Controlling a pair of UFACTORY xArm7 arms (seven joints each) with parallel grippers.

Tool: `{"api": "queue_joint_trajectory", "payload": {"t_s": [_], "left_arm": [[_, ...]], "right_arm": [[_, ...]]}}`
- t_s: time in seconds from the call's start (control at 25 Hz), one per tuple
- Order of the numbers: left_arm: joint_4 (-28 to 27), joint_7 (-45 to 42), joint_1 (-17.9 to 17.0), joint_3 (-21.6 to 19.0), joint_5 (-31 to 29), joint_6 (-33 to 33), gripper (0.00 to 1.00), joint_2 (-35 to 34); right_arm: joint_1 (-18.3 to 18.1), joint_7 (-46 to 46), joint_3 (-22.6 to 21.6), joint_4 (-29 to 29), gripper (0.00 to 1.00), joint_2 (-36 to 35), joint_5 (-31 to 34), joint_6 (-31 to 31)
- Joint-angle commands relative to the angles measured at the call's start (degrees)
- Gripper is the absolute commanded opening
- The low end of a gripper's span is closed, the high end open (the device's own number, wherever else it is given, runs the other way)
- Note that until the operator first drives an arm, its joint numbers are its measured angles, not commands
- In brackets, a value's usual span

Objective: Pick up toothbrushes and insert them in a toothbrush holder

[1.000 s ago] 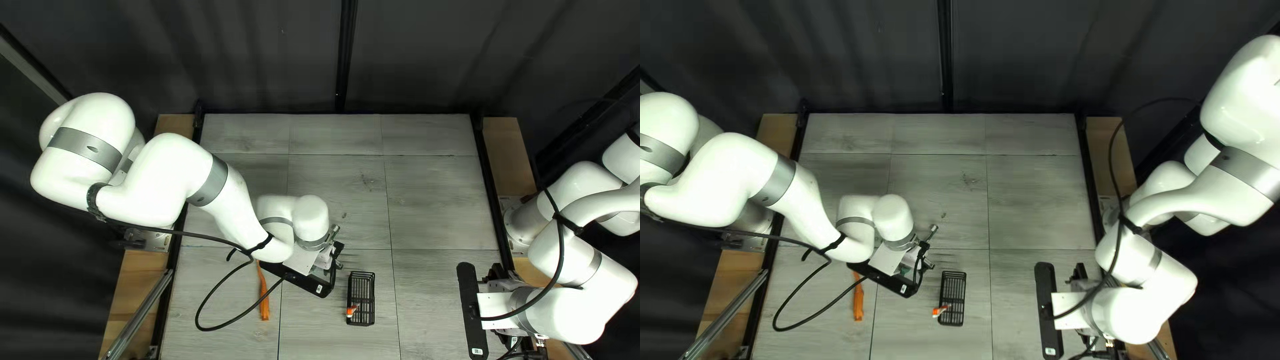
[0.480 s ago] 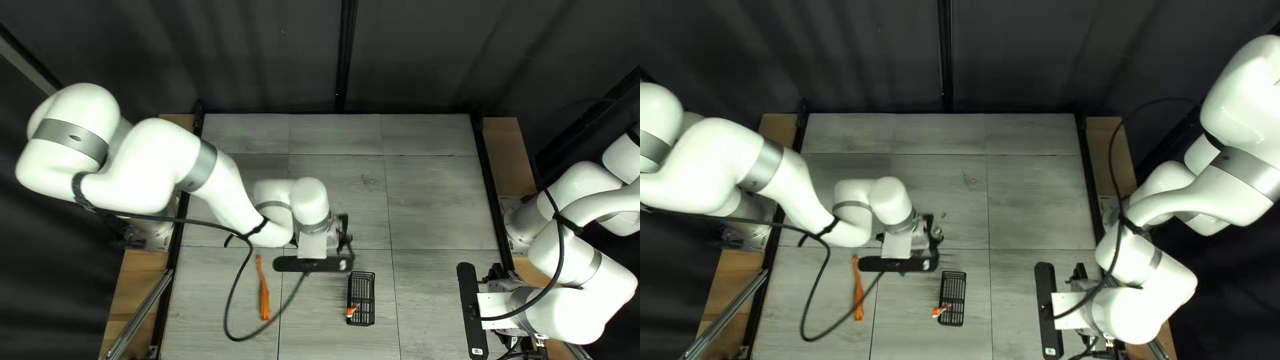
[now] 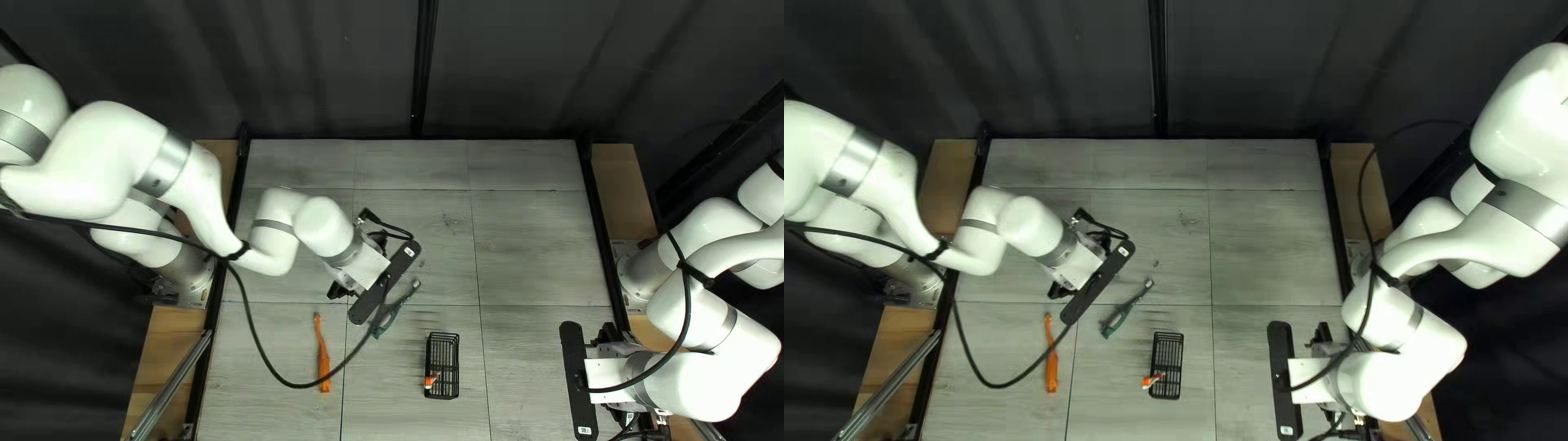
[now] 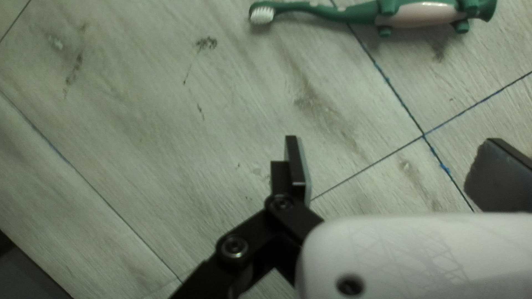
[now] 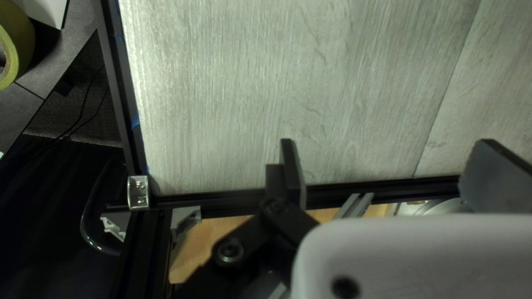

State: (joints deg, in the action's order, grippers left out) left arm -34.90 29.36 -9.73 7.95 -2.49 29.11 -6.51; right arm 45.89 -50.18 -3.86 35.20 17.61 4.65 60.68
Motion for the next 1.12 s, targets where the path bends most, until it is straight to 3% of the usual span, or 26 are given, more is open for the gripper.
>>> {"api": "queue_joint_trajectory", "payload": {"t_s": [0.04,0.16,0.24,0.48,0.56,0.72,0.92,1.12], "left_arm": [[-5.32,-21.13,3.31,-0.24,-1.47,7.38,1.00,1.04],[-13.34,-47.70,2.94,-5.52,-7.20,20.90,1.00,3.21],[-15.91,-50.18,1.97,-6.19,-6.93,24.54,1.00,4.20],[-15.53,-50.11,1.86,-5.67,-6.24,24.10,1.00,4.12],[-14.66,-50.59,3.23,-4.78,-2.14,18.55,1.00,5.88],[-12.71,-63.82,2.56,-5.24,2.07,11.79,1.00,8.24],[-16.45,-81.18,0.06,-6.66,2.56,15.30,1.00,11.33],[-21.14,-83.17,-2.07,-8.57,2.82,17.60,1.00,16.27]], "right_arm": [[0.00,0.00,0.00,0.00,1.00,0.00,0.00,0.00],[0.00,0.00,0.00,0.00,1.00,0.00,0.00,0.00],[0.00,0.00,0.00,0.00,1.00,0.00,0.00,0.00],[0.00,0.00,0.00,0.00,1.00,0.00,0.00,0.00],[0.00,0.00,0.00,0.00,1.00,0.00,0.00,0.00],[0.00,0.00,0.00,0.00,1.00,0.00,0.00,0.00],[0.00,0.00,0.00,0.00,1.00,0.00,0.00,0.00],[0.00,0.00,0.00,0.00,1.00,0.00,0.00,0.00]]}}
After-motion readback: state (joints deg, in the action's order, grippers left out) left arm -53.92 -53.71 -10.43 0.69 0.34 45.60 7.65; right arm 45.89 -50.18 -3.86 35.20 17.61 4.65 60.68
